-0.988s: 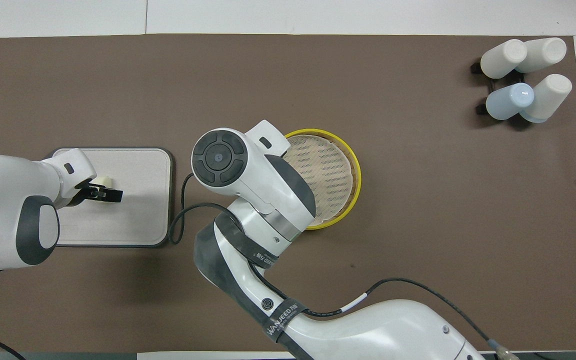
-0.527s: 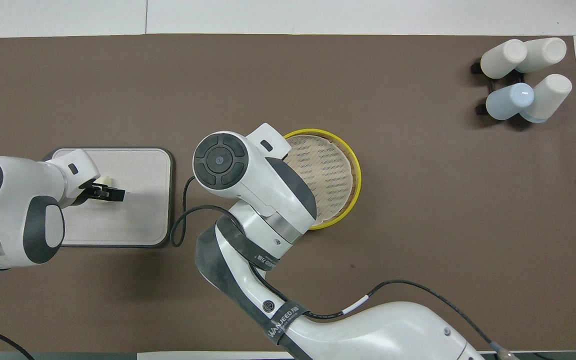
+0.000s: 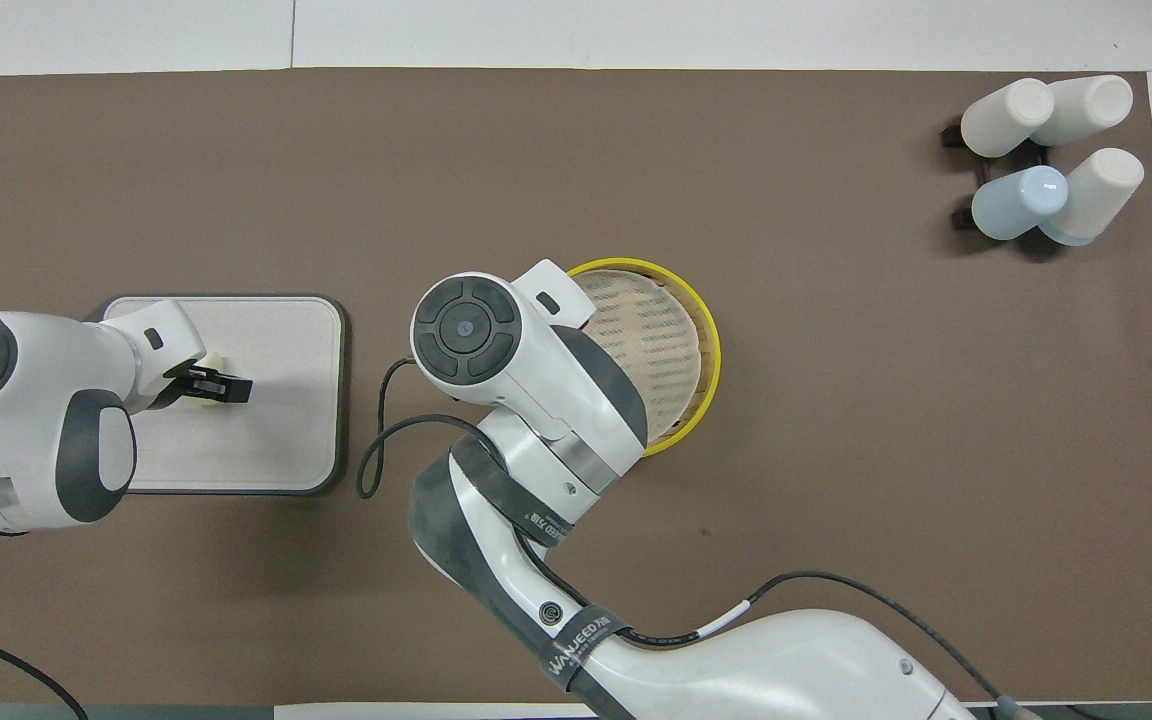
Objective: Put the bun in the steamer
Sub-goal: 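Lift the lid off with the right gripper while the left gripper lifts the bun, then lower the bun into the open steamer with the left gripper and release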
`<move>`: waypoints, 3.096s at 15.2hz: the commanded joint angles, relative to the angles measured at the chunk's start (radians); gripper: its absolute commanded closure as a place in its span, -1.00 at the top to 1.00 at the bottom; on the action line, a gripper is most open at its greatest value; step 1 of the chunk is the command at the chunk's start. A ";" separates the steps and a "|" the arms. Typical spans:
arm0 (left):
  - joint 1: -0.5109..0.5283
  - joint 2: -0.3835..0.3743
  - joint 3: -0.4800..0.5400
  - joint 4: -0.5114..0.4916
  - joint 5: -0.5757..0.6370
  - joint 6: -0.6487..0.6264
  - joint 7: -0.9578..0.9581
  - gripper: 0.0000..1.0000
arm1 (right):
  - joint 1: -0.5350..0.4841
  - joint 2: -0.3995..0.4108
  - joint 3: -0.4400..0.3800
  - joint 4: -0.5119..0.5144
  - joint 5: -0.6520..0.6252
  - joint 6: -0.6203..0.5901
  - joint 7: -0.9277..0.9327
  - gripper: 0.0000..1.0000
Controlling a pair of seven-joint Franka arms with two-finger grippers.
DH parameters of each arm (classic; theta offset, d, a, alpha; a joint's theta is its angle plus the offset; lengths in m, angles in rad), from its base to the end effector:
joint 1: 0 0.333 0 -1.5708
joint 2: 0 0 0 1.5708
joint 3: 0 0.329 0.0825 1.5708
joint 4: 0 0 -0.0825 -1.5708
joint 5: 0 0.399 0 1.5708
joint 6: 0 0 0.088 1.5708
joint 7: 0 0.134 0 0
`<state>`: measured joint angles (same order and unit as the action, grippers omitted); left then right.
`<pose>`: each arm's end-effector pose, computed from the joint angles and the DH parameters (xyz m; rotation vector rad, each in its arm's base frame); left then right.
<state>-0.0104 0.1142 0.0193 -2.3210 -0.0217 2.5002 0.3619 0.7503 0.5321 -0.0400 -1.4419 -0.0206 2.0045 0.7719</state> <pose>0.5377 0.0046 0.2725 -3.0948 0.5252 -0.1036 0.5511 0.4778 0.3630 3.1318 -0.0742 0.0770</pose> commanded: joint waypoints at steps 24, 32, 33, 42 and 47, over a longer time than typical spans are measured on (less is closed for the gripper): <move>-0.531 0.140 -0.001 0.589 -0.129 -0.359 -1.032 -0.51 | -0.664 -0.207 0.002 0.138 0.021 -0.469 -0.654 -1.00; -0.755 0.284 0.002 0.537 -0.070 -0.173 -1.045 -0.39 | -0.689 -0.210 0.006 0.129 0.079 -0.472 -0.691 -1.00; -0.763 0.294 0.002 0.537 -0.069 -0.160 -1.045 -0.39 | -0.689 -0.211 0.006 0.129 0.093 -0.471 -0.689 -1.00; -0.772 0.292 0.002 0.526 -0.067 -0.164 -1.089 1.00 | -0.565 -0.219 0.011 0.120 0.136 -0.466 -0.625 -1.00; -0.651 0.130 0.005 0.522 -0.067 -0.392 -1.069 1.00 | -0.509 -0.234 0.011 0.084 0.137 -0.399 -0.553 -1.00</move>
<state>-0.7433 0.3735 0.0280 -1.7721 -0.1046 2.2426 -0.7088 0.2447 0.3447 -0.0285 -1.2952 0.1011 1.5653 0.2047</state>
